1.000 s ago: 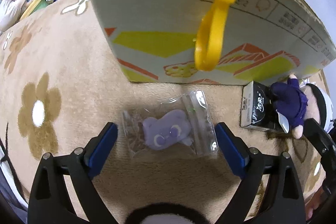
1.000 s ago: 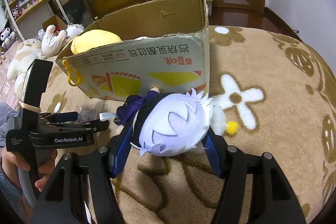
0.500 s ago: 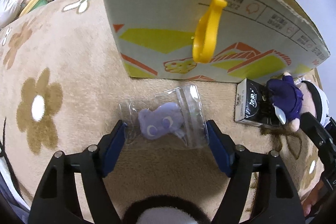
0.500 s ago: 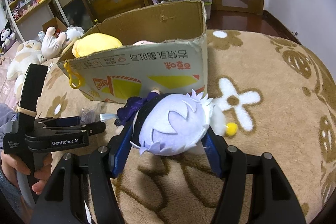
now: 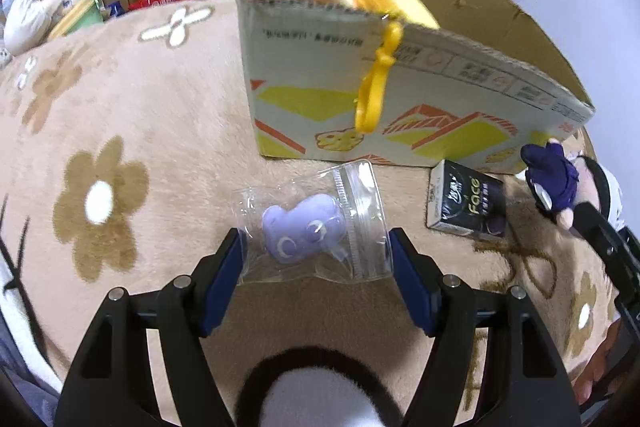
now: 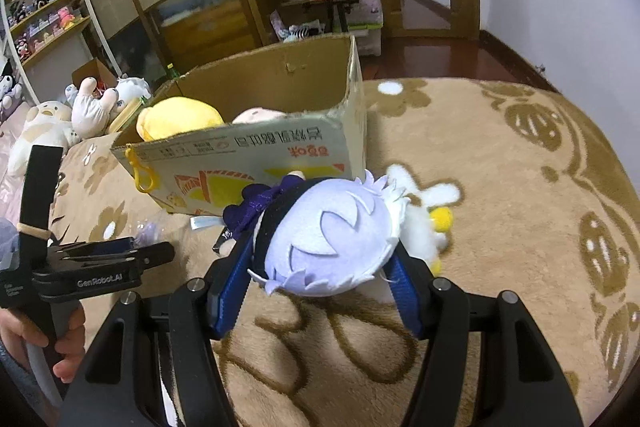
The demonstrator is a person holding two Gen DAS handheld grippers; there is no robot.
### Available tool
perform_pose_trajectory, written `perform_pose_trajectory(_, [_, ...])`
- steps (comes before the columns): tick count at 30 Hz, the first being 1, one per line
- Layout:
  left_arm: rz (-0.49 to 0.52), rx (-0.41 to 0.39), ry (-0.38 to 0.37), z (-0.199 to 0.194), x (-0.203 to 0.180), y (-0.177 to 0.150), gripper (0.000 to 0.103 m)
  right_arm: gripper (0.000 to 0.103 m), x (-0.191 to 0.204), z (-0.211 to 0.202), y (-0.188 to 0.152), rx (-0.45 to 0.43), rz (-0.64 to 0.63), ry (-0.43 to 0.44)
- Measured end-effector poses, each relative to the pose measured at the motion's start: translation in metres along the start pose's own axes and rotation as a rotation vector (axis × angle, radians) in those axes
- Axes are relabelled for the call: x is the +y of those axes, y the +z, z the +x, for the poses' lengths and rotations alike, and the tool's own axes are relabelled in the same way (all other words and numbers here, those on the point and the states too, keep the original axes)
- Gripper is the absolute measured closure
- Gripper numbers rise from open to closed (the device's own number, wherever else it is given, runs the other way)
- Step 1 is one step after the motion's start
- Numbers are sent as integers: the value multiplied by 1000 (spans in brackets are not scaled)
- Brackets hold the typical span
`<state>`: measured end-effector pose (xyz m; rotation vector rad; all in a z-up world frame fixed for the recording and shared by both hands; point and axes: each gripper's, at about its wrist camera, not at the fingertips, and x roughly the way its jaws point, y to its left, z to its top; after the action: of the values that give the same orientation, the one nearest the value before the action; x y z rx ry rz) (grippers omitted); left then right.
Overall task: Organize soft objects
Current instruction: 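Lift the clear bag with the left tool while the right tool lifts the doll, then lower the bag and doll into the box and open both tools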
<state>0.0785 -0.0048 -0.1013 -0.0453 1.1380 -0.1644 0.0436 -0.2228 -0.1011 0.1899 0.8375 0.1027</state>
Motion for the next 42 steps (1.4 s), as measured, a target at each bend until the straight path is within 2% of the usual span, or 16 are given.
perform_pose_trajectory(4, [29, -57, 28, -21, -7, -9, 32, 36, 4, -13, 1, -26, -6, -3])
perform_pose_trajectory(12, [99, -253, 55, -89, -31, -20, 32, 36, 9, -51, 7, -131, -15, -14])
perform_pose_trajectory(16, [121, -338, 31, -111, -41, -13, 32, 36, 9, -67, 14, -178, -6, -1])
perform_pose_trajectory(20, [175, -438, 54, -120, -49, 2, 32, 36, 10, -76, 27, -225, -4, 1])
perform_pose_trajectory(25, [204, -508, 33, -129, -58, 25, 32, 36, 10, -77, 45, -297, -8, -10])
perform_pose_trajectory(29, [232, -535, 1, -135, -65, 45, 31, 36, 13, -73, 62, -322, -23, -14])
perform_pose_trajectory(33, [289, -557, 13, -131, -74, 62, 31, 36, 14, -70, 82, -352, -28, -8])
perform_pose_trajectory(37, [286, -542, 10, -119, -73, 71, 31, 36, 17, -62, 92, -362, -42, -3])
perform_pose_trajectory(42, [270, -510, 5, -103, -69, 78, 31, 36, 18, -50, 89, -346, -45, 22])
